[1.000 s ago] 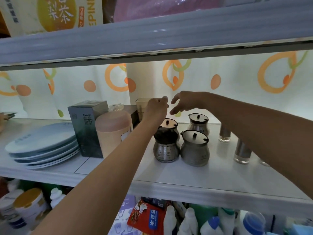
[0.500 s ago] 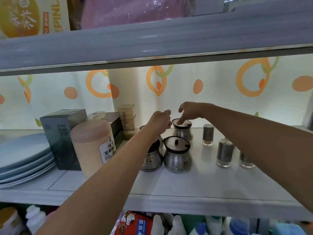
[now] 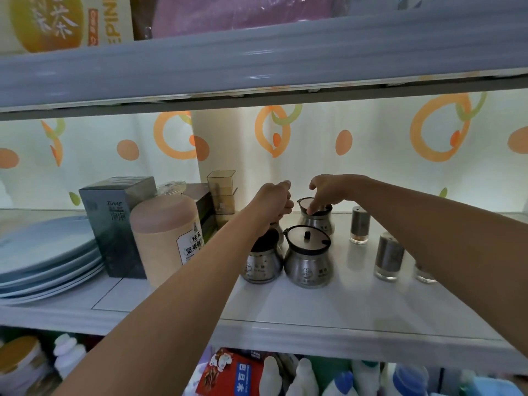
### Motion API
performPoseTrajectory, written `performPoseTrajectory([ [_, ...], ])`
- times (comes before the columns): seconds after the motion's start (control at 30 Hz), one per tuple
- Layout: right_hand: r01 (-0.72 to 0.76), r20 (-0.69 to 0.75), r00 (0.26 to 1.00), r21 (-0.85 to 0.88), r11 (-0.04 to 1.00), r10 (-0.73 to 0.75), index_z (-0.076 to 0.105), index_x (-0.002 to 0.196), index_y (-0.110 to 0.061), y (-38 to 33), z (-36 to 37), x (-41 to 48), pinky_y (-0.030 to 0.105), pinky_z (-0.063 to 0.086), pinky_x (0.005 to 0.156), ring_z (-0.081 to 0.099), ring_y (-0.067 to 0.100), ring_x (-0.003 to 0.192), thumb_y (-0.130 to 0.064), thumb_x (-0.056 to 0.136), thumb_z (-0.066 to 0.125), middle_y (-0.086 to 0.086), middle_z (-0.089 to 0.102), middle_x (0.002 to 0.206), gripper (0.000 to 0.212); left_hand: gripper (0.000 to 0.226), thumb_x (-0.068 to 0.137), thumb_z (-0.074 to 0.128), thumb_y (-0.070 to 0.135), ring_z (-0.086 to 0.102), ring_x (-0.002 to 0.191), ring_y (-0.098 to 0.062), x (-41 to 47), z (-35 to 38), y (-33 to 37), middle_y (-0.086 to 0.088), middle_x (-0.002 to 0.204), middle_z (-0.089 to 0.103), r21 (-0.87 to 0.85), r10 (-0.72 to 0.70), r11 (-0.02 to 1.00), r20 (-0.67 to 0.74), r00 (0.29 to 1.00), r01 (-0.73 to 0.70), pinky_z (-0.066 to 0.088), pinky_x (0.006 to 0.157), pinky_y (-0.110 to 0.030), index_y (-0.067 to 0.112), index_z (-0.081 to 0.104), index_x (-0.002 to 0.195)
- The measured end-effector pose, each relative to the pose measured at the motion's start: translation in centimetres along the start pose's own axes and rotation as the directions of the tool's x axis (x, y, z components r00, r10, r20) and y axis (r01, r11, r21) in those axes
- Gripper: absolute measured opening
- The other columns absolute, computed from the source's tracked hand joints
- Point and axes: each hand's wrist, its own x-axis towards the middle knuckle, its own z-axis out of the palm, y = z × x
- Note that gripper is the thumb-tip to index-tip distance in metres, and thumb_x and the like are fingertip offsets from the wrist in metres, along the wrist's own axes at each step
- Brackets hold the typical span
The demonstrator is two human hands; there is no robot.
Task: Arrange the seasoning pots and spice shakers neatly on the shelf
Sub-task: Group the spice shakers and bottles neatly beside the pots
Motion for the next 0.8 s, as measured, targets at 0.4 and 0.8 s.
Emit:
performPoseTrajectory([
  [0.4,0.061,0.189,0.977,0.198,0.978,-0.099,0.034,0.146,-0.018,0.2,-0.3,-1.9,0.034,0.051,0.096,0.057,0.023,0.116,-0.009,0.072,0.083,0.004,0.058,0.131,0.090,0.036,0.099,0.041,0.038,0.064,0.090,-0.023,-1.9,0.2,0.0,-0.014,0.106,0.071,0.033,-0.008,0.999,0.004,1.000,0.007,0.048,0.086,-0.035,0.008,0.060,0.101],
  [0.8,0.115,0.200,0.967,0.210,0.971,-0.158,0.033,0.147,-0.019,-0.9,0.4,-2.3,0.034,0.047,0.101,0.054,0.022,0.118,-0.008,0.079,0.079,0.003,0.055,0.134,0.084,0.034,0.099,0.042,0.037,0.066,0.105,-0.027,-2.7,-0.4,-0.2,-0.014,0.112,0.069,0.073,-0.013,0.997,0.000,1.000,0.013,0.049,0.100,-0.041,0.007,0.058,0.103],
])
